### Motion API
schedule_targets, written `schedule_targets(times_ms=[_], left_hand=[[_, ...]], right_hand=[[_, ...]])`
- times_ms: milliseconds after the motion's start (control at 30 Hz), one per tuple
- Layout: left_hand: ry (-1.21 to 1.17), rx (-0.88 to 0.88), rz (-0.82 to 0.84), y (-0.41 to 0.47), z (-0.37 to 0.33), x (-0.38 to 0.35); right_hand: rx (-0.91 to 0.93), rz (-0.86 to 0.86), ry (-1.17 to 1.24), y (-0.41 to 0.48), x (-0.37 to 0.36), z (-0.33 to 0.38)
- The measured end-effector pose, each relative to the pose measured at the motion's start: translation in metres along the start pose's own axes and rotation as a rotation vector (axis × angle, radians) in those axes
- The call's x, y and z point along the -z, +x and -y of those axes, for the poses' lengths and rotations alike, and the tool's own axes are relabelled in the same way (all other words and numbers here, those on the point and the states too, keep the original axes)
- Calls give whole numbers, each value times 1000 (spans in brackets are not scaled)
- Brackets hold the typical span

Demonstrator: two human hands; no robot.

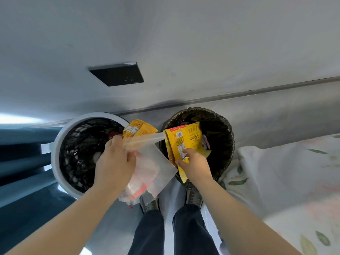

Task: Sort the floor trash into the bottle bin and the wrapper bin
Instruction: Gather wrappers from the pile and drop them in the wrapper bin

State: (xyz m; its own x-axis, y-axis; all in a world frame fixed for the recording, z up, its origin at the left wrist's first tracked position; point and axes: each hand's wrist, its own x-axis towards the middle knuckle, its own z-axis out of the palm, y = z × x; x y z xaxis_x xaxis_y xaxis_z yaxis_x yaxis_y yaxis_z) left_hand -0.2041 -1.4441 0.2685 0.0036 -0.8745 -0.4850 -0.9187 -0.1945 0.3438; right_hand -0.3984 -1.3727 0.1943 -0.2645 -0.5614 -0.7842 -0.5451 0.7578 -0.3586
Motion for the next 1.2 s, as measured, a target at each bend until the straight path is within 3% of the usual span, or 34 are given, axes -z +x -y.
schedule_targets(times_ms=[533, 733, 900, 1200], left_hand=[[109, -218, 160, 11, -99, -64], [168, -159, 221, 22, -122, -99], [-7, -23, 289, 32, -128, -115], [102, -166, 328, 26, -115, -110]], right_hand=[[-49, -184, 89, -38, 85, -54], [-16, -173, 115, -33, 85, -62], [-11, -157, 126, -24, 83, -70], [-15, -126, 77, -26, 93, -71]])
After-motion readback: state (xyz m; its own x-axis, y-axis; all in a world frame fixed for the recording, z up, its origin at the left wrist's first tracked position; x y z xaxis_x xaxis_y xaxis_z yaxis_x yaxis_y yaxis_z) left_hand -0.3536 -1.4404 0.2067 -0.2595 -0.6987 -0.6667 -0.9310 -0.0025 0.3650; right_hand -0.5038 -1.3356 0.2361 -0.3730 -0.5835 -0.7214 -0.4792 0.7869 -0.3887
